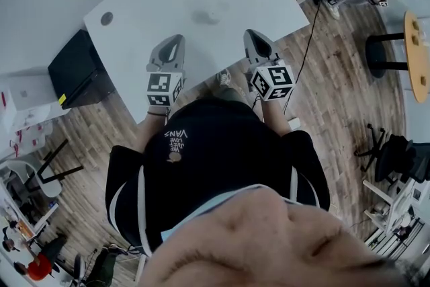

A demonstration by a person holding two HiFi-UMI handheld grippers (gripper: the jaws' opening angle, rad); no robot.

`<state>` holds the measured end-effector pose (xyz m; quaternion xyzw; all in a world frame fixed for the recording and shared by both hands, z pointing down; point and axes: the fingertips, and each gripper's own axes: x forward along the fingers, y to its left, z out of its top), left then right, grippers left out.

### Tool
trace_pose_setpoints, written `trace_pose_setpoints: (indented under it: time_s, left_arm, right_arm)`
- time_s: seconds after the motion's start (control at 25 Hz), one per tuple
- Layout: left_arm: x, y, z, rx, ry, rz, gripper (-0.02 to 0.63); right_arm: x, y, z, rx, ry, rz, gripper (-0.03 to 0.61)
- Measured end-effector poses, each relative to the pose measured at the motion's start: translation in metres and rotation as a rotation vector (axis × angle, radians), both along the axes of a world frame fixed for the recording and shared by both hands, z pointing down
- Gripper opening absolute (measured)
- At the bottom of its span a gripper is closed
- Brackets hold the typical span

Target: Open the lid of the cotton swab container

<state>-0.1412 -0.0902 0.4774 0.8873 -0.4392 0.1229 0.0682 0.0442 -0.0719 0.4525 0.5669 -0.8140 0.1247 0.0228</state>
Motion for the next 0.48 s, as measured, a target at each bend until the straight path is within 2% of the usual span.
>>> trace_pose_setpoints:
  time_s: [0.48]
  left_arm:
    - [0.024, -0.039, 0.000, 0.001, -0.006, -0.029, 0.028]
  right_arm:
    - [0.016, -0.046, -0.001, 0.006, 0.002, -0.060, 0.012]
